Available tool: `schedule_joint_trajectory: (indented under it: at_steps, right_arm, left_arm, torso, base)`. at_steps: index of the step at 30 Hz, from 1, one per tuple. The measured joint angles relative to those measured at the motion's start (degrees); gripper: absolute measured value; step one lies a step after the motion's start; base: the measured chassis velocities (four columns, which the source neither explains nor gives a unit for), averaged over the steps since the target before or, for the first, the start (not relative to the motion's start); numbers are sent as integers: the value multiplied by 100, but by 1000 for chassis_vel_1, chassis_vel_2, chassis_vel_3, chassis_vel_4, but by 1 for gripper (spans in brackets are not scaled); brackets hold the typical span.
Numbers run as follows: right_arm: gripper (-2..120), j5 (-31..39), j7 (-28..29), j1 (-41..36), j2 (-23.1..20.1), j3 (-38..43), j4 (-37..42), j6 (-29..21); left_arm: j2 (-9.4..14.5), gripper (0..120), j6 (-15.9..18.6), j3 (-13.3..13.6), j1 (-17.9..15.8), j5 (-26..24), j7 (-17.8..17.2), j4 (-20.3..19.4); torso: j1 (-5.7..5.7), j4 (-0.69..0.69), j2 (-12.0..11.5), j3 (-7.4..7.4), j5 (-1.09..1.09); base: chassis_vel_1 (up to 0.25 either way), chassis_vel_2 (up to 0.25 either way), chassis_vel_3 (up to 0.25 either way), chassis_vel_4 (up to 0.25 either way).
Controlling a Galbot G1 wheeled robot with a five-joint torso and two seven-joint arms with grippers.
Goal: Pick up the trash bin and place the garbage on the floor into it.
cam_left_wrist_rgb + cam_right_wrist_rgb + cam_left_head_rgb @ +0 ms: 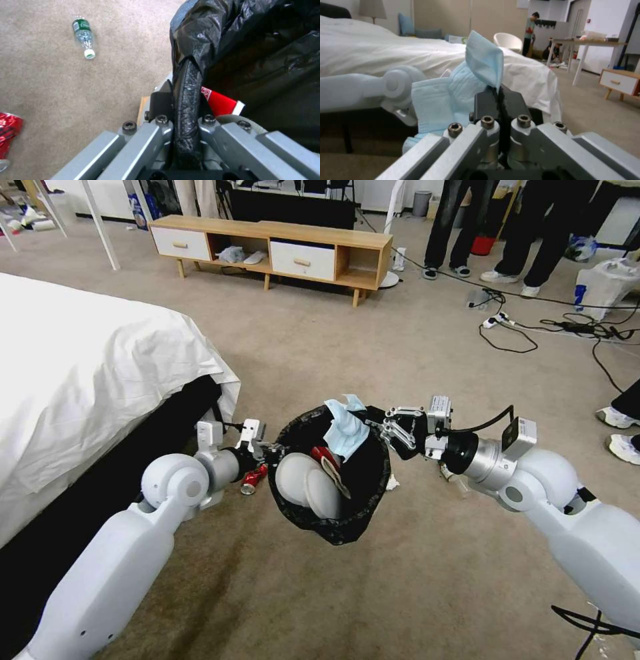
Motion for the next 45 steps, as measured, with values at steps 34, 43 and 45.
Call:
schedule_joint_trajectory:
  at_steps: [34, 43, 45]
  right_arm:
    - [80, -566, 374, 9, -41, -467, -216, -63]
    - [100, -531, 395, 26, -56, -405, -158, -64]
    - [100, -525, 395, 26, -61, -378, -146, -63]
  left_arm:
    - [-22, 2, 0, 163, -110, -21, 16, 22]
    - [-8, 2, 0, 47, -59, -16, 7, 12]
    - [-8, 2, 0, 27, -52, -14, 6, 13]
  torso:
    - [0, 0, 0, -1, 0]
    - [0, -1, 0, -1, -1]
    - [0, -1, 0, -1, -1]
  base:
    - [0, 0, 0, 0]
    - [0, 0, 0, 0]
    - [0, 0, 0, 0]
